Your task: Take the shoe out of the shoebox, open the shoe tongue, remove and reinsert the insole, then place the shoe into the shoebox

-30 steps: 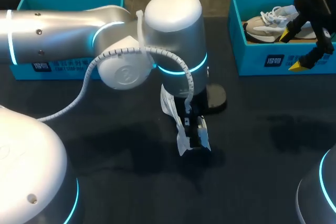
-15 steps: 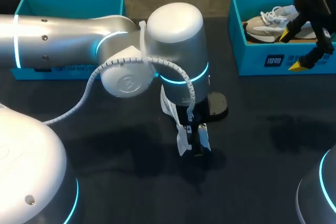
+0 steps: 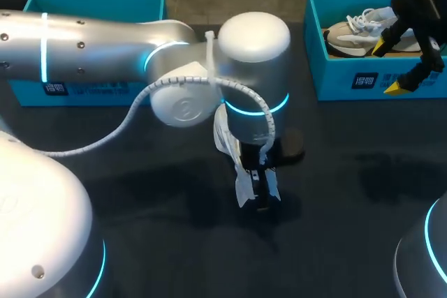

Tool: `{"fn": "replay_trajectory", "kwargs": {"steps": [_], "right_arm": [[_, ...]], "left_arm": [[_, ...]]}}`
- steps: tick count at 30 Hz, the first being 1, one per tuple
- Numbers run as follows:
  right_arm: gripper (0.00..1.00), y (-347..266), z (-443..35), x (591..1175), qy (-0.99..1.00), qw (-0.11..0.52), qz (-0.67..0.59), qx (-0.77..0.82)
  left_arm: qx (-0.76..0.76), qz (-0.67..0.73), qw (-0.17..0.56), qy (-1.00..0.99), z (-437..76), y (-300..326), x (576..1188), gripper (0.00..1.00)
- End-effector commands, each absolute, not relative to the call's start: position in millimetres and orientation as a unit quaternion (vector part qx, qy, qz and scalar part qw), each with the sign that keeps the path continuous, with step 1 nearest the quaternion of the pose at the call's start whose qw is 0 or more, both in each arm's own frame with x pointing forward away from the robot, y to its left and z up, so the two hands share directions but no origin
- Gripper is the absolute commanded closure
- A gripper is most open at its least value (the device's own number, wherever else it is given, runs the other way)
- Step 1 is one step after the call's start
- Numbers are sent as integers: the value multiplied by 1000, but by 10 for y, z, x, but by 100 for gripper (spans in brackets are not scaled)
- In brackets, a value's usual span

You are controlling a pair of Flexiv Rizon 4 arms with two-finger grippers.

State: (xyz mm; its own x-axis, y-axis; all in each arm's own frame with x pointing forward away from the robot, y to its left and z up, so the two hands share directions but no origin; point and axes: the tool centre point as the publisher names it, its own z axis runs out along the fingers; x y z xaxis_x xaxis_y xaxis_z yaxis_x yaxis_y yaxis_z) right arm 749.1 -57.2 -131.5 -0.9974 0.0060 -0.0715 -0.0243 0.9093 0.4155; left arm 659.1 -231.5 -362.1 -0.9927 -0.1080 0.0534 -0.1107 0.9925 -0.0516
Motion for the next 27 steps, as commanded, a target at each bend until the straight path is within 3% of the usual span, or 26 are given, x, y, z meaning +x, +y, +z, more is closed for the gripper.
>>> {"fn": "replay_trajectory", "kwargs": {"steps": [1, 15, 16, 18, 19, 20, 21, 23, 27], "right_arm": [[0, -567, -1315, 7512, 977, 34, 212, -5], [0, -567, -1315, 7512, 977, 34, 212, -5], [0, -567, -1315, 7512, 977, 34, 212, -5], [0, -567, -1315, 7512, 977, 34, 212, -5], [0, -567, -1315, 7512, 977, 34, 212, -5], [0, -567, -1315, 7512, 977, 34, 212, -5], [0, -567, -1315, 7512, 977, 34, 212, -5], [0, -567, -1315, 7512, 977, 34, 212, -5], [0, -567, -1315, 7512, 977, 34, 212, -5]], "left_arm": [[57, 0, 24, -998, -3673, -2468, 6582, 0], [75, -17, 31, -997, -3774, -2333, 6564, 1], [76, -18, 32, -996, -3782, -2324, 6565, 5], [77, -22, 32, -996, -3796, -2309, 6567, 31], [78, -23, 33, -996, -3804, -2302, 6569, 32], [79, -24, 34, -996, -3812, -2292, 6570, 46], [79, -25, 35, -996, -3820, -2282, 6574, 50], [80, -25, 37, -996, -3830, -2268, 6578, 72], [80, -27, 39, -996, -3841, -2258, 6583, 95]]}}
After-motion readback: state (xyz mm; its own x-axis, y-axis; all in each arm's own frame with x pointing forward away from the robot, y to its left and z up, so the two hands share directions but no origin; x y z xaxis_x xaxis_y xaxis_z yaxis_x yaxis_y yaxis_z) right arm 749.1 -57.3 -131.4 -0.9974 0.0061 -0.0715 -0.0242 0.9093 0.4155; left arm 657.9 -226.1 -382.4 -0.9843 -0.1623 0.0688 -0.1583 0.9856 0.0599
